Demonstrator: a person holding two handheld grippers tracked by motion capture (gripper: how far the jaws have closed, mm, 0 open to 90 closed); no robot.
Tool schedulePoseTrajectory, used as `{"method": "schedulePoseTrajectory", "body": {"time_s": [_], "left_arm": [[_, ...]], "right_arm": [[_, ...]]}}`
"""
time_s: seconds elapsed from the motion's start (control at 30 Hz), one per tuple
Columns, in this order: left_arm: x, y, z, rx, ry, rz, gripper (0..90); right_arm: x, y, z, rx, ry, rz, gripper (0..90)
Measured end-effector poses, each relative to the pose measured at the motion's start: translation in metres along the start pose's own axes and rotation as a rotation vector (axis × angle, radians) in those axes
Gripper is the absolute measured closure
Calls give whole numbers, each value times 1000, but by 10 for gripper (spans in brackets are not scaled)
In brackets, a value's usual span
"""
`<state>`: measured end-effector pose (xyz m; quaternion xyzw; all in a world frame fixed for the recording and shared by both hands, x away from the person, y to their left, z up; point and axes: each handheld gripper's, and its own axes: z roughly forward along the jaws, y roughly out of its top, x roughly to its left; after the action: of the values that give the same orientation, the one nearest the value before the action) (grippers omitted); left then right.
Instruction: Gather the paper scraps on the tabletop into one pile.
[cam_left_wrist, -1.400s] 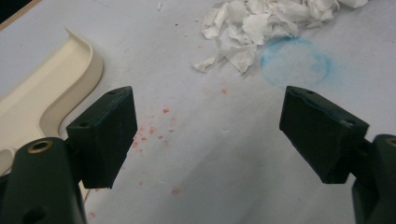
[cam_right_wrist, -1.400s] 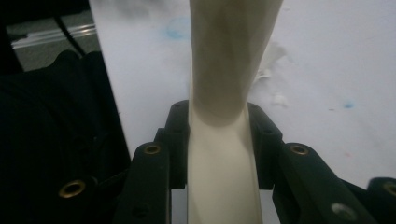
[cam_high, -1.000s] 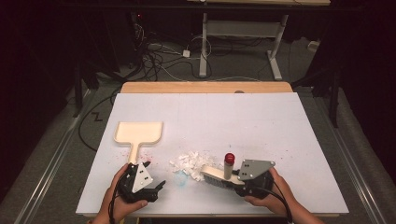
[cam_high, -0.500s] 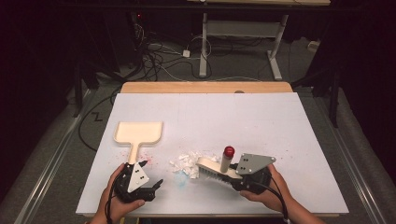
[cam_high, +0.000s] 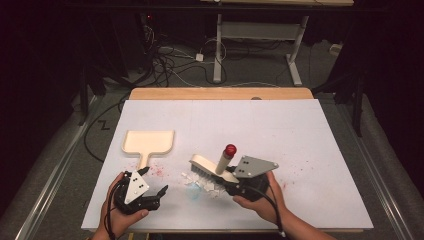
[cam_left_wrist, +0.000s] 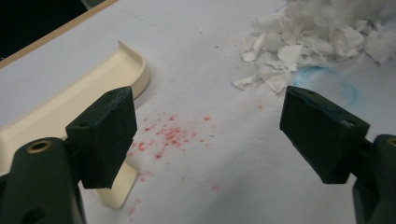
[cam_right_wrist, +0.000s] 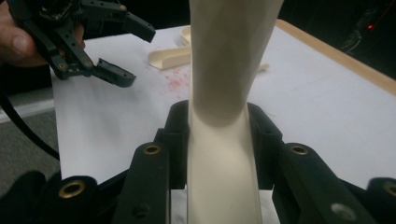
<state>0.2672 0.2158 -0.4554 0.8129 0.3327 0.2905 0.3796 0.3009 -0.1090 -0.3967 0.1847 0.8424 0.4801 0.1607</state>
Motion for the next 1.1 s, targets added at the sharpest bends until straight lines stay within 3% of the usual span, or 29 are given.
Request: {"method": "schedulePoseTrajectory", "body": {"time_s": [0.13,0.27,0.4,0.53,0.67,0.87,1.03,1.1], "left_arm": [[5,-2,-4,-22,8,-30,182],[6,-4,-6,-19,5,-30,182],[4,-4,-5,-14,-3,-25,182],[2,-3,-2,1,-14,-13,182],[-1,-3,0,7,-23,-5,182],[-3,-1,4,18,-29,24,182],[-4,-1,5,20,-36,27,182],[-4,-1,6,23,-36,30,182]], "right_arm": [[15,2,31,27,29,18,675],[26,-4,59,62,33,48,675],[30,-3,68,75,-4,62,675],[26,-1,67,103,-44,45,675],[9,-6,60,119,-67,104,674],[-2,-10,47,137,-118,110,675],[-7,-8,33,85,-79,137,675],[-8,-1,24,55,-69,117,675]]}}
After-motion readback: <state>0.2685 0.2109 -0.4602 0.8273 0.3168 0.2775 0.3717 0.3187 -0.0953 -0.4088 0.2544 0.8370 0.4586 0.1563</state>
